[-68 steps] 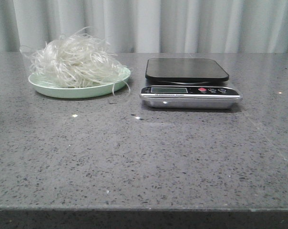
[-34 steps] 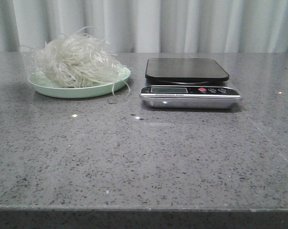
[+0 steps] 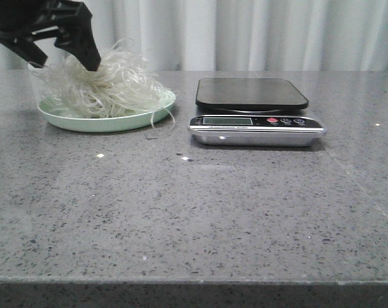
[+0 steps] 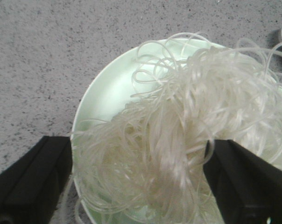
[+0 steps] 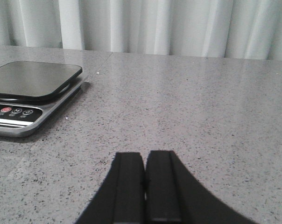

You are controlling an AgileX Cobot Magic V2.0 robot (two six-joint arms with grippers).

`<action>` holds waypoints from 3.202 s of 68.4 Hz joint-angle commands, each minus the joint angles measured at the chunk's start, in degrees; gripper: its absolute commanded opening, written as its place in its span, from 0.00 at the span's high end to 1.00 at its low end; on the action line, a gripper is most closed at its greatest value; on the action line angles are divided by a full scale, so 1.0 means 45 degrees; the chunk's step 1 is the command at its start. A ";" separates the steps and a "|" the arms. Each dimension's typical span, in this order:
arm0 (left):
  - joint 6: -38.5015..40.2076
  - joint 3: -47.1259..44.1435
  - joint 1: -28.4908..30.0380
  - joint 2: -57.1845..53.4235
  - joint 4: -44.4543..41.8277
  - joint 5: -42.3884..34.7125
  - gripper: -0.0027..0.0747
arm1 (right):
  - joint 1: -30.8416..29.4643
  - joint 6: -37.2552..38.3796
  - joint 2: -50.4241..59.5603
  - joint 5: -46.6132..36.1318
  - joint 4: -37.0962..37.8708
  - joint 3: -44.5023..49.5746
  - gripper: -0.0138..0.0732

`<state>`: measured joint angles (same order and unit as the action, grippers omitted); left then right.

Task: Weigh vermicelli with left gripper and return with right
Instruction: 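Lower the left gripper onto the vermicelli pile and close it, then lift the vermicelli with the left gripper and carry it over the scale, then lower the vermicelli onto the scale platform, open and withdraw left gripper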

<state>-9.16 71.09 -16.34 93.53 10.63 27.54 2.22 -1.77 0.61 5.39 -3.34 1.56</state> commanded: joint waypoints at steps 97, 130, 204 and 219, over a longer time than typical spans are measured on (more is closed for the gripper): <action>-0.0014 0.3135 -0.0596 -0.1522 0.1347 -0.0620 0.78 | -0.0019 -0.0002 0.0203 -0.1083 0.0014 -0.0091 0.67; -0.0014 0.4162 -0.4621 -0.0696 0.1347 -0.3101 0.78 | -0.0019 -0.0002 0.0203 -0.1046 0.0014 -0.0091 0.67; -0.0014 0.4162 -0.5049 0.2361 0.1300 -0.2853 0.37 | -0.0019 -0.0002 0.0203 -0.1059 0.0014 -0.0104 0.67; -0.0014 0.4162 -0.5026 0.1572 0.1057 -0.2714 0.32 | -0.0019 -0.0002 0.0203 -0.1115 0.0014 -0.0104 0.67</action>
<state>-9.53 87.75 -38.78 106.00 15.66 18.59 2.22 -1.77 0.61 5.39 -3.34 1.56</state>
